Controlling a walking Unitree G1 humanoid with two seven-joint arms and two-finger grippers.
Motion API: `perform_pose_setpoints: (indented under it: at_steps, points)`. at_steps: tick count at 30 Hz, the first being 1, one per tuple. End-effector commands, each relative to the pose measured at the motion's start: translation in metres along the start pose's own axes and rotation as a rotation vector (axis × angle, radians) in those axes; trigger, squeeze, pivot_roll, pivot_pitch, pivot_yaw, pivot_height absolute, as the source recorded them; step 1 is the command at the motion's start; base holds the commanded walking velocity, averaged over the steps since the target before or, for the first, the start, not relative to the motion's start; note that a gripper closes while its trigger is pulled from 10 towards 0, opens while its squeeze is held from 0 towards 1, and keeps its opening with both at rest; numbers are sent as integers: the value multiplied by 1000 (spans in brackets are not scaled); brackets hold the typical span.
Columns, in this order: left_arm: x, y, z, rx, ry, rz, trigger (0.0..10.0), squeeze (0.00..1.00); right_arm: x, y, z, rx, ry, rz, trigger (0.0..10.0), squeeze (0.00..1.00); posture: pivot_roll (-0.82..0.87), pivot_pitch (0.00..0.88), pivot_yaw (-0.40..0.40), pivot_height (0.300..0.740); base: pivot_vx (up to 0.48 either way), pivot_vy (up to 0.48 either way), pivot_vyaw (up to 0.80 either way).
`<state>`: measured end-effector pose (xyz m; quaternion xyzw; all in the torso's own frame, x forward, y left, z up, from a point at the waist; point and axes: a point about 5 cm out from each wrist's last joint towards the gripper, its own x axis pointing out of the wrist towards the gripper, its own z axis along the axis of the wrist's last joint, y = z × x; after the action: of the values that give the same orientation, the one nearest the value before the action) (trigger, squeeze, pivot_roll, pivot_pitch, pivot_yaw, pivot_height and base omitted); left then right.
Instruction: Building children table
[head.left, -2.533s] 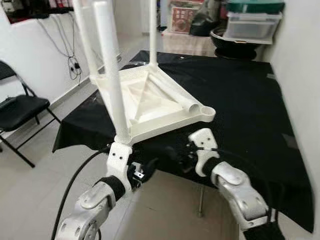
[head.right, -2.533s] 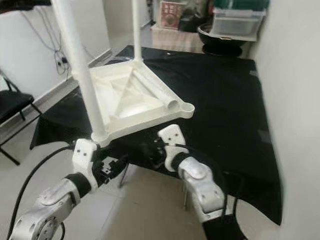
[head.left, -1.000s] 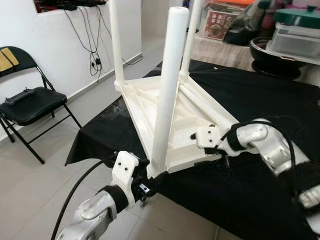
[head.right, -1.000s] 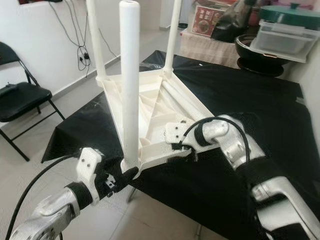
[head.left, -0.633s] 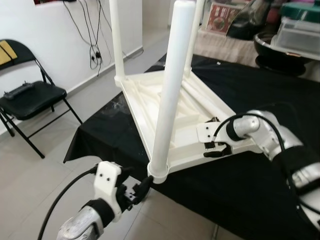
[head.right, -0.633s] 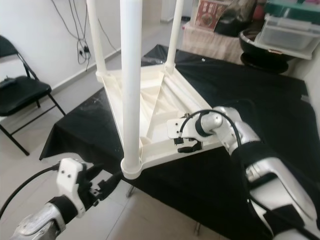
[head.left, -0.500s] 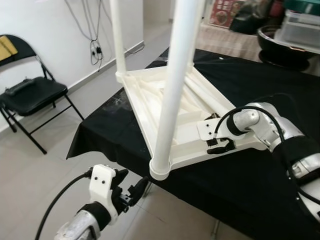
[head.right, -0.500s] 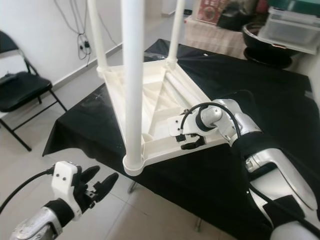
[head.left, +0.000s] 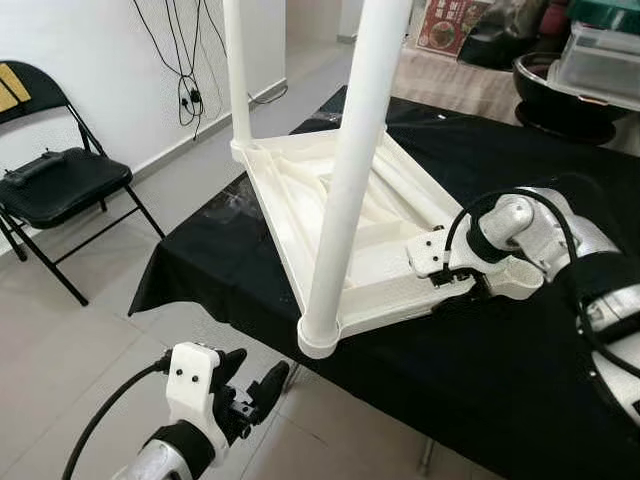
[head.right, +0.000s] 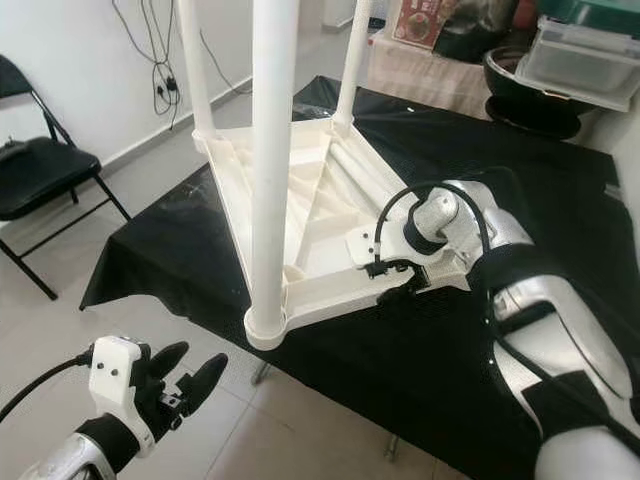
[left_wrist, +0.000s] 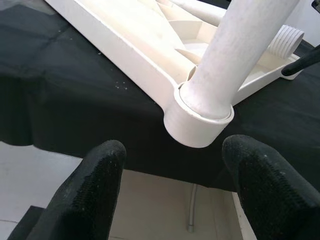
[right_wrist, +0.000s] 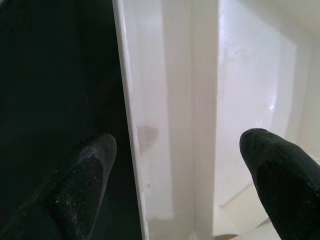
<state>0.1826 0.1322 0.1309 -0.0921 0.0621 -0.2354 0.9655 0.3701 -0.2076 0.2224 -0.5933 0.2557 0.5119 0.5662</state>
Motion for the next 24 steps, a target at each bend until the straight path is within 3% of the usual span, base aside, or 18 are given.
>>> perform_pose_setpoints:
  at_steps: [1, 5, 11, 12, 14, 15, 24]
  points:
    - [0, -2, 0, -4, -7, -5, 10000, 0, 7, 5, -4, -34, 56, 28, 10000, 0, 67, 109, -88, 740, 0, 0, 0]
    - [2, -3, 1, 3, -8, -9, 10000, 0, 22, 21, -8, -75, 97, 116, 10000, 0, 66, 106, -89, 740, 0, 0, 0]
    - [3, -4, 2, 6, -10, -12, 10000, 0, 34, 29, -2, -110, 72, 148, 10000, 0, 64, 102, -88, 740, 0, 0, 0]
    - [3, -4, 2, 8, -11, -14, 10000, 0, 38, 30, 1, -127, 61, 150, 5922, 0, 64, 98, -91, 740, 0, 0, 0]
    - [4, -4, 2, 9, -12, -15, 10000, 0, 39, 30, 2, -134, 59, 144, 5922, 0, 64, 97, -92, 740, 0, 0, 0]
    - [4, -5, 2, 9, -13, -15, 10000, 0, 41, 29, 2, -133, 58, 132, 0, 0, 64, 97, -92, 740, 0, 0, 0]
    - [5, -6, 3, 11, -19, -17, 10000, 0, 43, 34, 5, -134, 31, 156, 0, 0, 56, 99, -98, 740, 0, 0, 0]
